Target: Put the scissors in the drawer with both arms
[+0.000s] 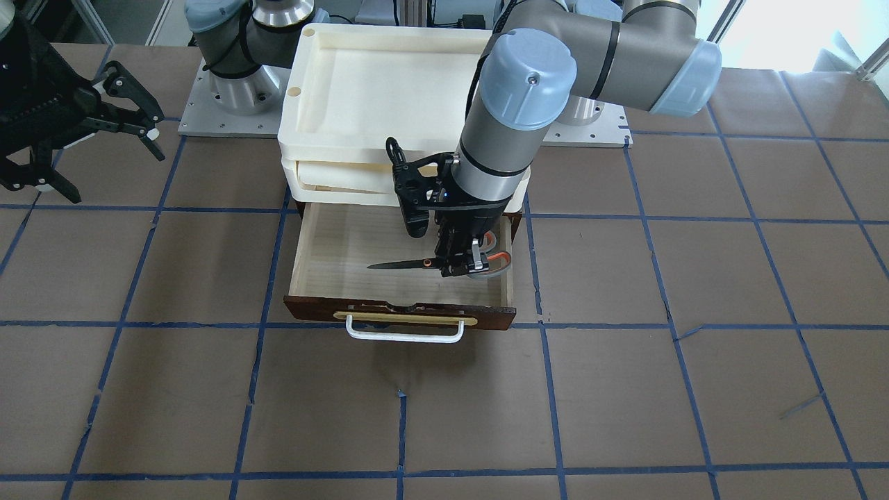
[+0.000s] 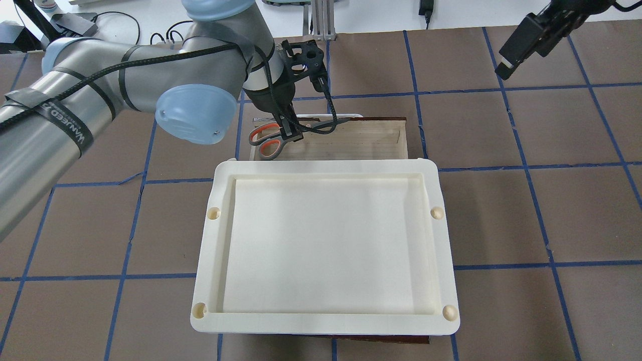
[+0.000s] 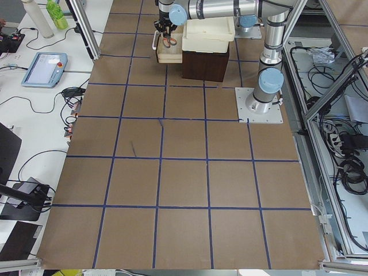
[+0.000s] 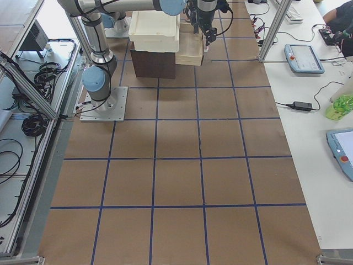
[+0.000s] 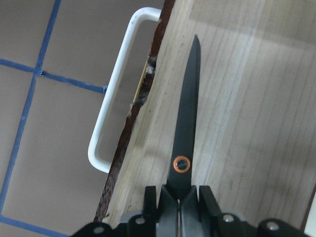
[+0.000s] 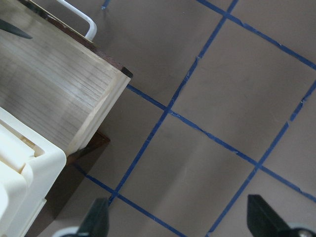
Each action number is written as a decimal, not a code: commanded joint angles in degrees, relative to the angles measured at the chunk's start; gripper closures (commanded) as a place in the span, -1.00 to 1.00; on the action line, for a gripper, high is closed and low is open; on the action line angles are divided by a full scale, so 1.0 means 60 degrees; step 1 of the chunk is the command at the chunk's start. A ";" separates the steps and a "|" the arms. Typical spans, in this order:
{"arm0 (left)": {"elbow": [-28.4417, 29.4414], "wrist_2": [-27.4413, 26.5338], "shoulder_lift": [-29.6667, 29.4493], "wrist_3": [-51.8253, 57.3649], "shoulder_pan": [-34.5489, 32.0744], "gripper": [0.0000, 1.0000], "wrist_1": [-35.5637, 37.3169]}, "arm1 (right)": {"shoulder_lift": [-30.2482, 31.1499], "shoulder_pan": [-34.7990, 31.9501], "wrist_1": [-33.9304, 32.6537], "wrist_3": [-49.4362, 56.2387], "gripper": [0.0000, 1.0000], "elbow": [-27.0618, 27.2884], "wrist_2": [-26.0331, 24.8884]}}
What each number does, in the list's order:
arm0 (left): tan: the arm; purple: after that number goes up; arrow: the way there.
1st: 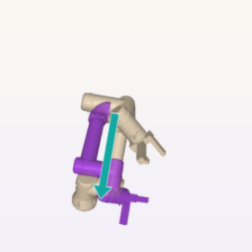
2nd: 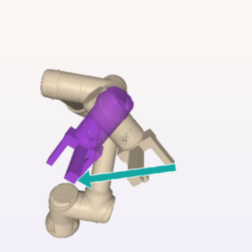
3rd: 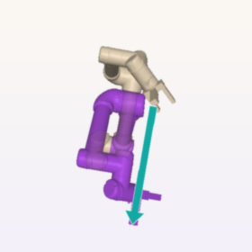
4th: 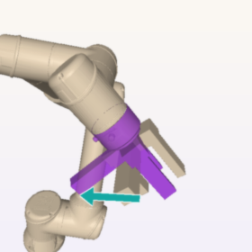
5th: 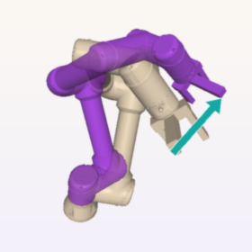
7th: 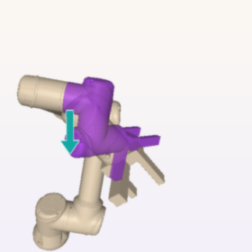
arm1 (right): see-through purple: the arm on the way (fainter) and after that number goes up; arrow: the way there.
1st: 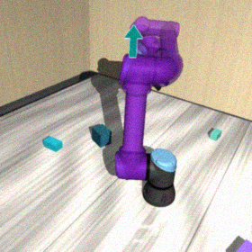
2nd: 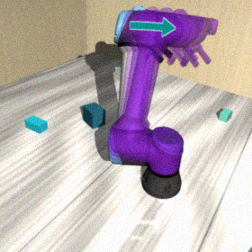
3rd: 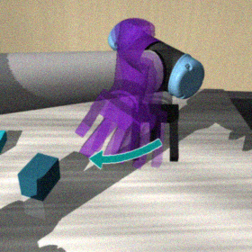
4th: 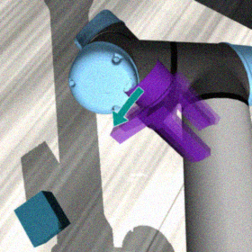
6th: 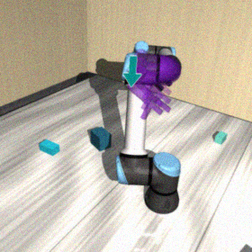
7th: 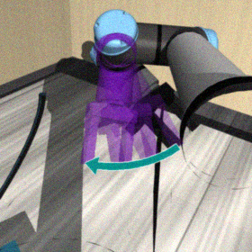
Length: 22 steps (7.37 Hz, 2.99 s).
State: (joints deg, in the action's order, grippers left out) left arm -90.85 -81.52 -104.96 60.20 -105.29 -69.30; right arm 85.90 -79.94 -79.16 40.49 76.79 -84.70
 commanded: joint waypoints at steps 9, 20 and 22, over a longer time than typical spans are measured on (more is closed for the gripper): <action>0.0301 -0.0123 0.0119 -0.0057 -0.0207 -0.73 0.0051 | 0.0420 -0.0914 0.0464 -0.6265 -1.00 0.0634 -0.1454; 0.0435 -0.1530 0.2961 -0.9186 0.2767 -0.92 -0.4047 | 0.0449 -0.1017 0.0508 -0.5752 -1.00 0.0649 -0.0707; 0.0639 -0.2360 0.3020 -0.9417 0.3044 -0.96 -0.4721 | 0.0449 -0.1017 0.0508 -0.5695 -1.00 0.0663 -0.0707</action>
State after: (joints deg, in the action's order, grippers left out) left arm -87.75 -92.68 -87.18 5.92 -88.06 -94.90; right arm 88.59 -86.04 -76.15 6.13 80.73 -88.95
